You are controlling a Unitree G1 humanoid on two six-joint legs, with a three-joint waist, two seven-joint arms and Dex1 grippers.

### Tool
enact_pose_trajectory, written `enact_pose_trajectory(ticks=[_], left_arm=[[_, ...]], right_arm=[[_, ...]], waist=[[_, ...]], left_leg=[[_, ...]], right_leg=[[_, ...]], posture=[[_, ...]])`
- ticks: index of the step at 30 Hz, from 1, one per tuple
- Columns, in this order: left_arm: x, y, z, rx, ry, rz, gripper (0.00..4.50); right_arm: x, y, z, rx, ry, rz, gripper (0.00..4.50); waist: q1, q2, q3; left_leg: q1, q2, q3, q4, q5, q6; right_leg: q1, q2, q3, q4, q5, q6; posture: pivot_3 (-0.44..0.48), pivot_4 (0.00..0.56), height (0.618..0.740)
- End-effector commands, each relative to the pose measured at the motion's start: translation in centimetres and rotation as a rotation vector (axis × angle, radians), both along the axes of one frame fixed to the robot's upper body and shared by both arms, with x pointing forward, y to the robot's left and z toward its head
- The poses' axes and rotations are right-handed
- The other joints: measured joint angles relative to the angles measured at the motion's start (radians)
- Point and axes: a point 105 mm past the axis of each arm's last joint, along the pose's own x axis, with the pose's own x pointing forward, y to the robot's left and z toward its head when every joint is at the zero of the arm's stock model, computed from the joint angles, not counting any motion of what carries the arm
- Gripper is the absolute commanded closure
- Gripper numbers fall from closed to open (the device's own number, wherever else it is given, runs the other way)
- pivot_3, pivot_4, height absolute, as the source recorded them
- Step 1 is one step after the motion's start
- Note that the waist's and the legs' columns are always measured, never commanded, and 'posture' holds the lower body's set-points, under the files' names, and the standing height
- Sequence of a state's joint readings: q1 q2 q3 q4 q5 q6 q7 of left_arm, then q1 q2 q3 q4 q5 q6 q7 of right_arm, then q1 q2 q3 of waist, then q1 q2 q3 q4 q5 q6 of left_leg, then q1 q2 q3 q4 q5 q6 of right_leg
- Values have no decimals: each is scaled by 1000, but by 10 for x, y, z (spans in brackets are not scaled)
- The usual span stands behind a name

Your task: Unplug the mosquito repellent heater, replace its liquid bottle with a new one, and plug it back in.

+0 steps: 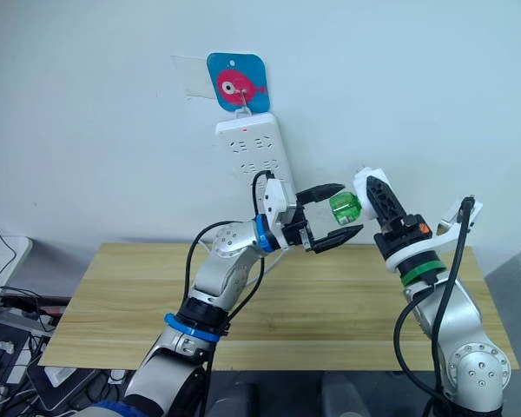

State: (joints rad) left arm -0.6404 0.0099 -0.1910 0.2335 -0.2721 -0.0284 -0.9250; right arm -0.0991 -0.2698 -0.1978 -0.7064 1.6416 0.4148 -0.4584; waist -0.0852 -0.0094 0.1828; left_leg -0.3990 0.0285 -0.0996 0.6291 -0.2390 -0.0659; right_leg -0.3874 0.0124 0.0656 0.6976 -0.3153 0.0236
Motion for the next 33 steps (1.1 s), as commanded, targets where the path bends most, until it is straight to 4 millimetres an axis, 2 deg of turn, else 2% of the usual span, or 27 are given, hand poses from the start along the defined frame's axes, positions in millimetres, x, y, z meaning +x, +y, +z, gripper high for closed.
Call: enact_pose_trajectory(ticks=[1, 3, 8, 9, 17, 19, 22, 25, 29, 33], left_arm=[[-6, -3, 12, -37, -36, -20, 194], [-5, -1, 16, -68, -9, -17, 554], [-6, -3, 17, -72, -5, -25, 2051], [-6, -3, 17, -70, -3, -27, 2221], [-5, -2, 12, -19, -39, -34, 2223], [-3, 2, 11, 10, -63, -51, 2223], [-3, 10, 7, 75, -107, -109, 2223], [-2, 19, 1, 148, -145, -174, 2223], [-7, 26, -5, 231, -197, -292, 2223], [-11, 28, -7, 256, -215, -352, 2223]], right_arm=[[-8, 3, 17, 10, -74, 15, 1535], [-8, 3, 17, 7, -74, 15, 1535], [-8, 2, 16, 13, -70, 6, 1535], [-8, 2, 16, 13, -70, 5, 1535], [-11, 6, 12, -4, -44, 40, 1535], [-14, 7, 10, -2, -29, 86, 810], [-18, 3, 6, -62, 9, 174, 27], [-19, -6, -1, -131, 35, 250, 27], [-23, -10, -20, -282, 63, 458, 27], [-28, -17, -19, -328, 54, 665, 27]], waist=[[0, 0, 0], [0, 0, 0], [0, 0, 0], [0, 0, 0], [-1, 0, 0], [-1, 0, 0], [-1, 0, 0], [-1, -1, 1], [-1, -1, 1], [-1, -1, 2]], left_leg=[[0, 0, 0, 0, 0, 0], [0, 0, 0, 0, 0, 0], [0, 0, 0, 0, 0, 0], [0, 0, 0, 0, 0, 0], [0, 0, 0, 0, 0, 0], [0, 0, 0, 0, 0, 0], [0, 0, 0, 0, 0, 0], [0, 0, 1, 1, 0, 0], [0, 0, 2, 1, 0, 0], [0, 0, 2, 1, 0, 0]], right_leg=[[0, 0, 0, 0, 0, 0], [0, 0, 0, 0, 0, 0], [0, 0, 0, 0, 0, 0], [0, 0, 0, 0, 0, 0], [0, 0, 0, 0, 0, 0], [0, 0, 0, 0, 0, 0], [0, 0, 0, 0, 0, 0], [1, 0, 1, 0, 0, 0], [1, 0, 1, 0, 0, 0], [1, 1, 1, -1, 0, 0]], posture=[[-92, 152, 740], [-92, 152, 740], [-95, 154, 740], [-95, 154, 740], [-103, 157, 740], [-101, 161, 740], [-102, 164, 740], [-104, 165, 740], [-106, 170, 740], [-99, 171, 740]])
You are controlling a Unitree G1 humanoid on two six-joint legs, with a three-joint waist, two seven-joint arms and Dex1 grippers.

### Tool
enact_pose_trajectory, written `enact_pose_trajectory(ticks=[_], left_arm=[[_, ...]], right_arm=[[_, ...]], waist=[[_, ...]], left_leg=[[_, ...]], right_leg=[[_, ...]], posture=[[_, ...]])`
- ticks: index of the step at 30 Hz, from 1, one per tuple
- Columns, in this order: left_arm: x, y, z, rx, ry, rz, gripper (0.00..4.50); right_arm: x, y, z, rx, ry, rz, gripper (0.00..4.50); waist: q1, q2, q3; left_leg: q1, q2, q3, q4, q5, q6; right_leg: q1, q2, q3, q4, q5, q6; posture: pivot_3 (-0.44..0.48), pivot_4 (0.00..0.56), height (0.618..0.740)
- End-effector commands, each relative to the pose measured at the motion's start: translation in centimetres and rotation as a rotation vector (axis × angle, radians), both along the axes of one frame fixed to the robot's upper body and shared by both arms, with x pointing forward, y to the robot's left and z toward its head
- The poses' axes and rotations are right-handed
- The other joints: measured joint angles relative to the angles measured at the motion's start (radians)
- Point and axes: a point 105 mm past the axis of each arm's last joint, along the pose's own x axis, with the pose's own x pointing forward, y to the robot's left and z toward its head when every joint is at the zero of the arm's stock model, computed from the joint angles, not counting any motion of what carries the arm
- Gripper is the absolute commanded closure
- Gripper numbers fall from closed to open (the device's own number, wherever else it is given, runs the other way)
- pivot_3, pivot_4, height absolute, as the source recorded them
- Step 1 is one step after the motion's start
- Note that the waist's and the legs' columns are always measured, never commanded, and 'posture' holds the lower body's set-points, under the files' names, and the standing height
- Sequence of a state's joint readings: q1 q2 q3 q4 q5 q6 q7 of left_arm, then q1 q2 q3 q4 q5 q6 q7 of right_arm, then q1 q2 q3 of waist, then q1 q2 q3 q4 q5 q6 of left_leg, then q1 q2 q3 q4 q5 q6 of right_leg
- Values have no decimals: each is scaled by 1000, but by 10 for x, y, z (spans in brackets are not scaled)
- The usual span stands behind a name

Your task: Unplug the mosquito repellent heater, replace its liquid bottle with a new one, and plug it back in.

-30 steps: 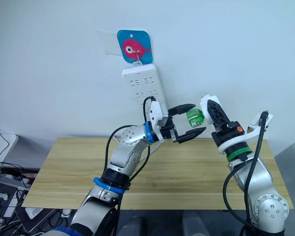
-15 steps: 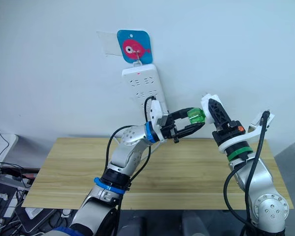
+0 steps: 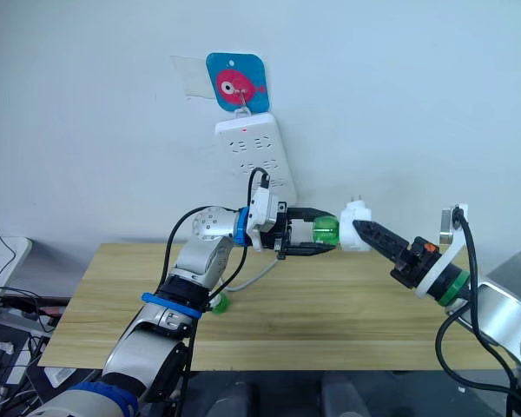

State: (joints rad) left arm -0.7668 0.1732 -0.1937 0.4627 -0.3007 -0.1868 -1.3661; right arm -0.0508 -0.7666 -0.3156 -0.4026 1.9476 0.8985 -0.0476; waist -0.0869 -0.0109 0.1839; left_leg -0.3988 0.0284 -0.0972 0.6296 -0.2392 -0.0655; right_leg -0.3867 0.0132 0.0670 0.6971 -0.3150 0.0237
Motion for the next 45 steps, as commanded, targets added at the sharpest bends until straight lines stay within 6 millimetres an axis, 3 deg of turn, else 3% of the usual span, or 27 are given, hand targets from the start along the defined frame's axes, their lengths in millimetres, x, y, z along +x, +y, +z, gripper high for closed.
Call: enact_pose_trajectory(ticks=[1, 9, 15, 27, 30, 33, 40, 45], left_arm=[[-8, -3, 12, -6, -64, -84, 2223], [-16, -3, 5, 27, -103, -117, 2223], [-16, -4, 4, 35, -117, -103, 2223], [-18, -6, 2, 36, -123, -90, 2223], [-17, -8, 2, 33, -124, -88, 2223], [-18, -9, 3, 30, -124, -89, 2223], [-21, -9, 1, 28, -106, -102, 2223], [-14, -9, 5, 37, 130, -79, 2223]], right_arm=[[-12, -4, 14, -2, -26, 218, 27], [-15, -5, 14, -15, 70, 404, 27], [-6, -5, 15, -21, 81, 389, 27], [-5, -2, 13, -33, 98, 409, 27], [-7, -1, 13, -32, 97, 418, 592], [-6, 0, 13, -27, 93, 416, 1466], [-4, -2, 15, -25, 87, 400, 1460], [-7, -2, 15, -69, 91, 403, 1460]], waist=[[0, 0, 1], [2, -3, 2], [4, -3, 2], [5, -3, 2], [6, -3, 2], [6, -3, 2], [5, -3, 2], [5, -3, 2]], left_leg=[[0, 0, 0, 0, 0, 0], [0, 0, 0, 0, 0, 0], [0, 0, 0, 1, 0, 0], [0, 0, 0, 1, 0, 0], [0, 0, 0, 1, 0, 0], [0, 0, 0, 1, 0, 0], [0, 0, 0, 1, 0, 0], [0, 0, 0, 1, 0, 0]], right_leg=[[0, 0, 0, 0, 0, 0], [0, 0, 0, 0, 0, 0], [0, 0, 0, 0, 0, 1], [0, 0, -1, 0, 1, 1], [0, 0, 0, 0, 1, 1], [0, 0, 0, 0, 1, 1], [0, 0, 0, 0, 1, 1], [0, 0, -1, 0, 1, 1]], posture=[[-96, 173, 740], [-83, 173, 740], [-65, 170, 740], [-56, 165, 740], [-57, 164, 740], [-58, 163, 740], [-62, 162, 740], [-63, 164, 740]])
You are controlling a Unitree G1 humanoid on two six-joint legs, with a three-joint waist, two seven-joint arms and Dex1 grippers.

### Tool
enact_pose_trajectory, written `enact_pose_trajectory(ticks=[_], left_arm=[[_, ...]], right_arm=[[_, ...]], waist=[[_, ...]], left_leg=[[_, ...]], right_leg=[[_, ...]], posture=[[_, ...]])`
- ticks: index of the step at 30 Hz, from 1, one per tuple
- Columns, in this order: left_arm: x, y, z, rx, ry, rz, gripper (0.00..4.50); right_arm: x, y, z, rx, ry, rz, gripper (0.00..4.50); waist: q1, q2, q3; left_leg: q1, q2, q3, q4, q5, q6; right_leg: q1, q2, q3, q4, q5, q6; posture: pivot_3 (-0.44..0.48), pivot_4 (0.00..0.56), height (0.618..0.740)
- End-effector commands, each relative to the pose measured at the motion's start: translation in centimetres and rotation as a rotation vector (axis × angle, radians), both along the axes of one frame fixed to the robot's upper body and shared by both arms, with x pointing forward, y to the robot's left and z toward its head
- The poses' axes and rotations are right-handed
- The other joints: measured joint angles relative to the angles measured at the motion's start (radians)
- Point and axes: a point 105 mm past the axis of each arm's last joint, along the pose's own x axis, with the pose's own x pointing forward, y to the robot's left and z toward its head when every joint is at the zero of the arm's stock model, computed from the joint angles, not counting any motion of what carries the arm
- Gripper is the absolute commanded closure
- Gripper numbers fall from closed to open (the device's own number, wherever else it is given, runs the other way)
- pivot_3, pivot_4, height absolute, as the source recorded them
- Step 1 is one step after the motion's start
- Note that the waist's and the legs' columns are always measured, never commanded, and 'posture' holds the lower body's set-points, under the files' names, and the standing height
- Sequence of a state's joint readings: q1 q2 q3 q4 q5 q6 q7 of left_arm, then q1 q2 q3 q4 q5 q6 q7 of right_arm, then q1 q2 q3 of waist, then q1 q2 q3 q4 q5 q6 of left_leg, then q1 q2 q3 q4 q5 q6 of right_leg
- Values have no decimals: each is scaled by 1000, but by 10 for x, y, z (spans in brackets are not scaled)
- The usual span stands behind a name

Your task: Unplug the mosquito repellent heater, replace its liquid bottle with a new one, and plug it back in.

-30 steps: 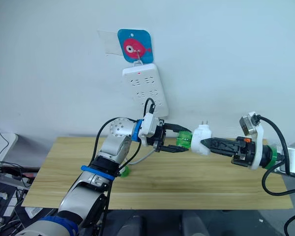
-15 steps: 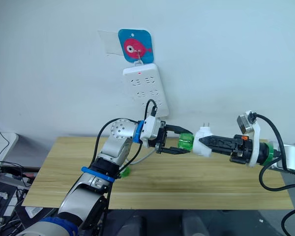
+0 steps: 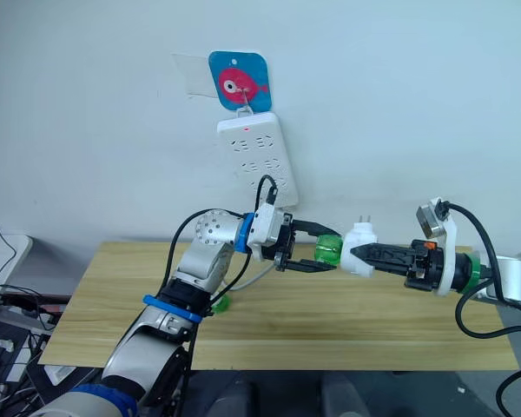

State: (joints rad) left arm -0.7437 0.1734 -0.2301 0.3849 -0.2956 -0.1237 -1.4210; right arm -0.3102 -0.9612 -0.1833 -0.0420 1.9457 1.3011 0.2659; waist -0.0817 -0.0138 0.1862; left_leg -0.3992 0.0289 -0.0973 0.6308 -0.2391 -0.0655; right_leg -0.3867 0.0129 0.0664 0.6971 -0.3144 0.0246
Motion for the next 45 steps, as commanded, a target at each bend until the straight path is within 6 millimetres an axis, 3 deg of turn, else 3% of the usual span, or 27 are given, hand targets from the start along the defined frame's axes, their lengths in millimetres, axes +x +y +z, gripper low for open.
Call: enact_pose_trajectory(ticks=[1, 6, 10, 12, 17, 20, 24, 28, 33, 37, 45], left_arm=[[5, -2, 7, 13, 217, 31, 2223], [6, 5, 9, 152, 809, 15, 2223], [-4, 12, 24, 227, 1241, -120, 2223], [-2, 11, 29, 212, 1316, -133, 1492], [-6, 6, 30, 214, 1317, -145, 14], [-4, 6, 30, 204, 1291, -120, 14], [10, 12, 30, 155, 1134, -17, 14], [12, 20, 42, 113, 834, 17, 14], [-8, 22, 55, 16, 276, -13, 14], [-23, 20, 49, -65, -52, -31, 14], [-28, 8, 29, -154, -458, -13, 14]], right_arm=[[-7, 3, 15, -17, -60, 41, 1460], [-12, 5, 16, -57, -64, 73, 1460], [-15, 6, 14, -85, -59, 91, 1460], [-13, 6, 17, -72, -64, 85, 1460], [-13, 6, 19, -67, -70, 95, 1460], [-11, 4, 21, -55, -73, 85, 1460], [-13, -1, 24, -40, -75, 81, 1460], [-13, -6, 27, -15, -80, 67, 1460], [-8, -24, 30, 45, -57, 2, 1460], [-6, -30, 29, 53, -37, -20, 1460], [-7, -28, 30, 63, -32, 6, 1460]], waist=[[0, 0, 0], [-5, 0, 0], [-7, 0, 0], [-7, -1, 1], [-2, -2, 2], [-1, -2, 2], [-1, -2, 2], [-1, -2, 2], [10, -2, 2], [27, -2, 2], [41, -2, 2]], left_leg=[[0, 0, 0, 0, 0, 0], [0, 0, -1, 0, 0, 0], [0, 0, -3, 0, 0, 0], [0, 0, -3, 0, 0, 0], [0, 1, -2, 0, 0, 0], [-1, 0, -2, 0, 0, 0], [0, 0, -1, 0, 0, 0], [0, 1, -1, 0, 0, -1], [-1, 1, 3, 0, 2, -4], [1, 1, 7, 0, 2, -4], [0, 0, 9, 3, 0, 0]], right_leg=[[0, 0, 0, 0, 0, 0], [0, 0, -1, 0, 0, 0], [0, 1, -3, 0, -3, 5], [0, 1, -3, 0, -3, 5], [0, 1, -2, 0, -3, 5], [0, 0, -2, -1, -3, 4], [0, 0, -2, -1, -3, 5], [-1, 0, -1, 0, -2, 3], [0, -1, 0, -2, 0, 0], [0, -1, 3, -2, 0, 1], [0, -1, 5, -3, 2, 3]], posture=[[-63, 164, 740], [-64, 166, 740], [-63, 167, 740], [-66, 171, 740], [-69, 173, 740], [-71, 174, 740], [-70, 173, 740], [-63, 175, 740], [-51, 177, 740], [-48, 179, 740], [-50, 180, 740]])
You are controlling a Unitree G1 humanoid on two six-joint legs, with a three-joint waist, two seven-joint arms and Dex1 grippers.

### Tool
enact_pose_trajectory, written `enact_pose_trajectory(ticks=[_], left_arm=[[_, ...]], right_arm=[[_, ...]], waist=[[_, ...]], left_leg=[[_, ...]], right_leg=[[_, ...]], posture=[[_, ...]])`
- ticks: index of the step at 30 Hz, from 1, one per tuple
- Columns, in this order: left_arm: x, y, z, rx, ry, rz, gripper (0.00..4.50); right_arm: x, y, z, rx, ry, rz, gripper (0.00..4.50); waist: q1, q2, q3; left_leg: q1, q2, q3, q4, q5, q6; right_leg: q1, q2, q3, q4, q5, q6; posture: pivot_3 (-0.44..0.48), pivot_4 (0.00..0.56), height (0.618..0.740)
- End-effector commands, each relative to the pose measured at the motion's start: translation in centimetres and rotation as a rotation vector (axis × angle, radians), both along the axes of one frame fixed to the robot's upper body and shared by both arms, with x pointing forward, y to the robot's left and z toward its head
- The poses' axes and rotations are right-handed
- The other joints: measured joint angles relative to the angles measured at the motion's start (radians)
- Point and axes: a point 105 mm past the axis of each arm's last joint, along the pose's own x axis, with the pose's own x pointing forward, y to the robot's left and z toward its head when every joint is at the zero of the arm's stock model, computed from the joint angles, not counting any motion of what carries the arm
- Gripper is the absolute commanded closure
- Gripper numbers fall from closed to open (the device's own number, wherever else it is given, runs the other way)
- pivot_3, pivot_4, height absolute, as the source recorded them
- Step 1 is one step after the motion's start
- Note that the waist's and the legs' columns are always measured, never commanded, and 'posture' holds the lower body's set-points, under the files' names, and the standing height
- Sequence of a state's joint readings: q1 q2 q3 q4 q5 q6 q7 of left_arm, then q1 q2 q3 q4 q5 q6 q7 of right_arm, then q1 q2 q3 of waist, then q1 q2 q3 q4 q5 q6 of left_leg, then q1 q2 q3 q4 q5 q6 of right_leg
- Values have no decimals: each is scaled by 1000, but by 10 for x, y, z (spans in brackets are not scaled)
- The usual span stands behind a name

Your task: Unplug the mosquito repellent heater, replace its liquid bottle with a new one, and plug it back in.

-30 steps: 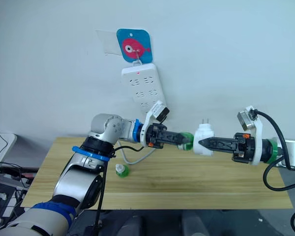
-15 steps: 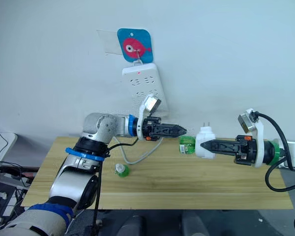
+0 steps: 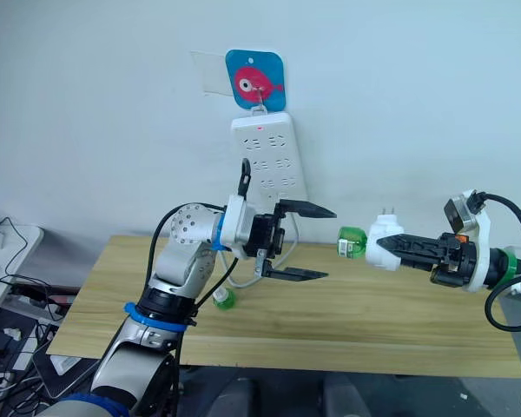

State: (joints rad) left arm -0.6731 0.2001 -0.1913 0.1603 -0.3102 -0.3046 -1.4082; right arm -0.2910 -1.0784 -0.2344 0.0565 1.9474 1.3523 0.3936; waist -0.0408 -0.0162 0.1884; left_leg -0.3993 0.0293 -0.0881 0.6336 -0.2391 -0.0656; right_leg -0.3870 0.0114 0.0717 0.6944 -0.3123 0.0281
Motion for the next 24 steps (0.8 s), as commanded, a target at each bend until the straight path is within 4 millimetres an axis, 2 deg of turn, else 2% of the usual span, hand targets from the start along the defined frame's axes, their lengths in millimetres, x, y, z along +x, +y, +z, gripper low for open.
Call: enact_pose_trajectory(ticks=[1, 5, 9, 15, 22, 24], left_arm=[[1, -6, -5, -30, -180, 23, 14], [7, -12, -15, -61, -339, 65, 14], [10, -17, -10, -134, -392, 95, 14], [14, -23, -9, -158, -427, 110, 14], [8, -26, -9, -171, -449, 78, 14], [6, -26, -9, -170, -455, 63, 404]], right_arm=[[-5, 2, 16, 35, -54, 40, 1460], [-7, 5, 17, 42, -62, 54, 1460], [-9, 6, 15, 38, -61, 62, 1460], [-11, 9, 13, 33, -56, 75, 1460], [-11, 12, 13, 34, -67, 81, 1460], [-12, 12, 13, 36, -67, 81, 1460]], waist=[[0, 0, 0], [0, 0, 0], [0, 0, 0], [-1, 0, 0], [-2, 0, 0], [-2, 0, 0]], left_leg=[[0, 0, 0, 0, 0, 0], [0, 0, 0, 2, 0, 0], [-1, 0, 0, 2, 0, 0], [-1, 0, 0, 3, 0, 0], [-1, 0, 0, 5, 0, 0], [-1, 0, 0, 6, 0, 0]], right_leg=[[0, 0, 0, 0, 0, 0], [0, 0, 0, 0, 1, 1], [0, 0, 1, 0, 1, 1], [0, 0, 0, 1, 1, 2], [0, 0, 0, 2, 1, 2], [0, 0, 1, 2, 2, 3]], posture=[[-50, 180, 740], [-51, 172, 740], [-55, 167, 740], [-57, 163, 740], [-57, 163, 740], [-62, 156, 740]])
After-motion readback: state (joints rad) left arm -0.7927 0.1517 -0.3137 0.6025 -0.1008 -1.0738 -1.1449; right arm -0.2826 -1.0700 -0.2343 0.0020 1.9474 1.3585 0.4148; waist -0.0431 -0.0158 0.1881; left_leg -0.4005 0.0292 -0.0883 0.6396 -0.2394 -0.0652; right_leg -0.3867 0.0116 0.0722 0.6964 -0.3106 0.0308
